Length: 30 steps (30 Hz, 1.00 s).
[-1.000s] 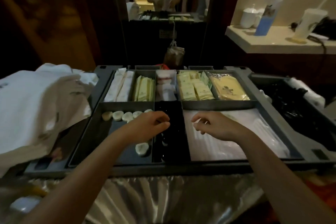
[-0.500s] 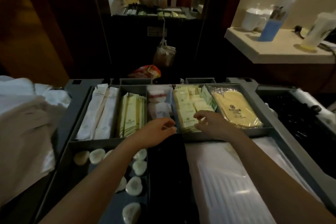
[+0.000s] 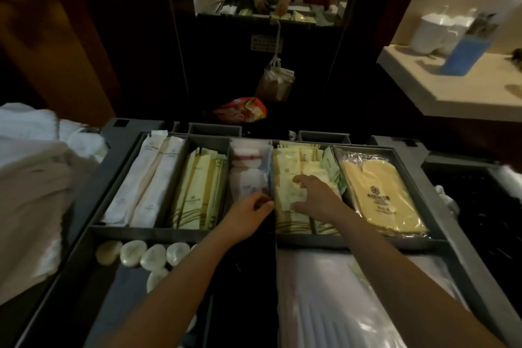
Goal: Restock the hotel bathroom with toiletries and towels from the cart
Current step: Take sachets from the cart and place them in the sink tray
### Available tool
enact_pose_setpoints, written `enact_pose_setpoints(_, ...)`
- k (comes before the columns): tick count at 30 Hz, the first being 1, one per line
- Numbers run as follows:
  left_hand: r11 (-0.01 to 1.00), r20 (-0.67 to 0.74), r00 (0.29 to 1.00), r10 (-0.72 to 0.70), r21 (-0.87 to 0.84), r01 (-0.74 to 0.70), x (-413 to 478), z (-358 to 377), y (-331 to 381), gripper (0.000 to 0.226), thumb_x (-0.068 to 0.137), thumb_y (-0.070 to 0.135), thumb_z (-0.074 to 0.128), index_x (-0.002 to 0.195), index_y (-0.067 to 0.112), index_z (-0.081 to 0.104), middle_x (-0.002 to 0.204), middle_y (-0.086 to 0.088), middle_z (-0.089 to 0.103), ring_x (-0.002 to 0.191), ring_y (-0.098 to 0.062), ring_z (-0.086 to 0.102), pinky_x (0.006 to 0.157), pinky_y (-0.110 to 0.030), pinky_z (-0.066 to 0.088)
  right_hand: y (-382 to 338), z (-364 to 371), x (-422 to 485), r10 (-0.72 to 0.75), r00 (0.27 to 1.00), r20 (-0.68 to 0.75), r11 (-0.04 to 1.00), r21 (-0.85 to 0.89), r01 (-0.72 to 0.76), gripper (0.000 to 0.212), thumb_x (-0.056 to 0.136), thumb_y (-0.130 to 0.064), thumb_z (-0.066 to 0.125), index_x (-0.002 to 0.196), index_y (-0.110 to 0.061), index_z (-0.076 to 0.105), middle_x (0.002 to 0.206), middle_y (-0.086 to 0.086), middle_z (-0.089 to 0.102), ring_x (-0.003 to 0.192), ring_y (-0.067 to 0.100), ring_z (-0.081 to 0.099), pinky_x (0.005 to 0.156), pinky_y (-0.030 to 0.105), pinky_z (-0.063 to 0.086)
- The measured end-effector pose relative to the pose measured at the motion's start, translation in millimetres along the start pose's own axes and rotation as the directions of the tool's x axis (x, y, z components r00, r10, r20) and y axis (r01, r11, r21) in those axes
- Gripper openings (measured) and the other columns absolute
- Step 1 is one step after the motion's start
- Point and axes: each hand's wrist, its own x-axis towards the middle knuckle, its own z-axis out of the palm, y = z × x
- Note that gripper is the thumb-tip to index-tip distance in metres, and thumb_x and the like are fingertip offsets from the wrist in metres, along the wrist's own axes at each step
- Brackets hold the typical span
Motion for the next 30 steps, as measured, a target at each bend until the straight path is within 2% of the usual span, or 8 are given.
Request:
enact_pose_setpoints(6, 1.0, -0.081, 0.997, 0.019, 0.021, -0.017, -4.3, 0.0, -7.1, 0.017, 0.093, 0.029, 0.051, 0.1, 0.021, 0.064, 0.085, 0.013, 0.062, 0.081, -0.001, 0.059, 0.069, -0.014, 0.044, 5.3, -6.8, -6.7, -0.064, 0.998, -0.003, 0.996, 0.068, 0.064, 0.043, 0.085, -0.023, 0.067, 0.123, -0.014, 0.049, 0.12, 0.007, 0.054, 0.086, 0.013, 0.051, 0.066, 0.022, 0.035)
enact_pose_setpoints(10, 0.999, -0.122, 0.991, 0.045, 0.009, -0.045, -7.5, -0.3, -7.8, 0.012, 0.092, 0.031, 0.052, 0.09, 0.026, 0.063, 0.081, 0.016, 0.063, 0.079, 0.001, 0.061, 0.069, -0.016, 0.045, 2.1, -23.3, -24.1, -0.13, 0.988, -0.085, 0.981, 0.134, 0.141, 0.027, 0.088, -0.021, 0.063, 0.112, -0.017, 0.052, 0.091, -0.001, 0.054, 0.062, 0.004, 0.051, 0.053, 0.015, 0.038)
enact_pose_setpoints(13, 0.986, -0.203, 0.977, 0.068, -0.135, -0.096, -11.3, 0.2, -4.7, 0.017, 0.093, 0.026, 0.05, 0.082, 0.028, 0.063, 0.08, 0.01, 0.068, 0.078, -0.005, 0.064, 0.072, -0.023, 0.049, -7.2, -37.8, -32.6, -0.129, 0.982, -0.136, 0.928, 0.332, 0.168, 0.024, 0.089, -0.016, 0.061, 0.111, -0.016, 0.052, 0.091, -0.002, 0.06, 0.074, 0.006, 0.061, 0.059, 0.016, 0.047)
enact_pose_setpoints(16, 0.958, -0.276, 0.954, 0.118, -0.222, -0.183, -17.4, 1.4, -0.7, 0.022, 0.093, 0.035, 0.047, 0.083, 0.027, 0.064, 0.078, 0.007, 0.069, 0.074, -0.003, 0.064, 0.066, -0.018, 0.048, -23.1, -40.4, -31.5, -0.161, 0.974, -0.162, 0.834, 0.505, 0.222, 0.018, 0.089, -0.009, 0.06, 0.104, -0.018, 0.053, 0.083, -0.009, 0.058, 0.064, -0.013, 0.058, 0.048, 0.005, 0.041)
enact_pose_setpoints(19, 0.915, -0.292, 0.947, 0.133, -0.331, -0.231, -22.5, 2.3, 1.1, 0.035, 0.09, 0.045, 0.045, 0.081, 0.018, 0.064, 0.074, 0.005, 0.069, 0.07, -0.005, 0.064, 0.06, -0.015, 0.047, -41.2, -28.2, -24.7, -0.207, 0.969, -0.131, 0.804, 0.542, 0.245, 0.02, 0.088, -0.01, 0.062, 0.092, -0.027, 0.053, 0.082, -0.009, 0.059, 0.064, -0.01, 0.06, 0.053, 0.009, 0.048)
enact_pose_setpoints(22, 0.912, -0.275, 0.957, 0.098, -0.36, -0.197, -23.2, -0.8, 1.8, 0.02, 0.084, 0.042, 0.053, 0.086, 0.028, 0.067, 0.08, 0.012, 0.073, 0.074, -0.004, 0.068, 0.059, -0.014, 0.049, -53.5, -7.0, -13.5, -0.203, 0.972, -0.121, 0.811, 0.536, 0.236, 0.015, 0.087, -0.014, 0.064, 0.098, -0.021, 0.057, 0.089, -0.005, 0.062, 0.079, 0.006, 0.063, 0.063, 0.02, 0.052)
enact_pose_setpoints(24, 0.935, -0.276, 0.957, 0.084, -0.31, -0.172, -21.8, -2.1, 0.4, 0.005, 0.085, 0.031, 0.062, 0.084, 0.032, 0.066, 0.078, 0.017, 0.072, 0.074, 0.001, 0.068, 0.058, -0.011, 0.048, -57.6, 2.9, -5.8, -0.175, 0.973, -0.15, 0.825, 0.517, 0.228, 0.018, 0.086, -0.016, 0.064, 0.102, -0.021, 0.057, 0.094, -0.004, 0.062, 0.085, 0.009, 0.061, 0.063, 0.019, 0.051)
enact_pose_setpoints(30, 0.947, -0.34, 0.94, 0.012, -0.299, -0.12, -16.8, -2.3, -4.6, 0.011, 0.085, 0.02, 0.064, 0.082, 0.03, 0.062, 0.073, 0.018, 0.067, 0.068, 0.007, 0.065, 0.055, -0.009, 0.048, -36.2, 0.1, 9.6, -0.062, 0.952, -0.298, 0.848, 0.487, 0.208, 0.016, 0.09, -0.011, 0.057, 0.105, -0.019, 0.057, 0.093, -0.007, 0.054, 0.085, 0.009, 0.055, 0.063, 0.014, 0.046)
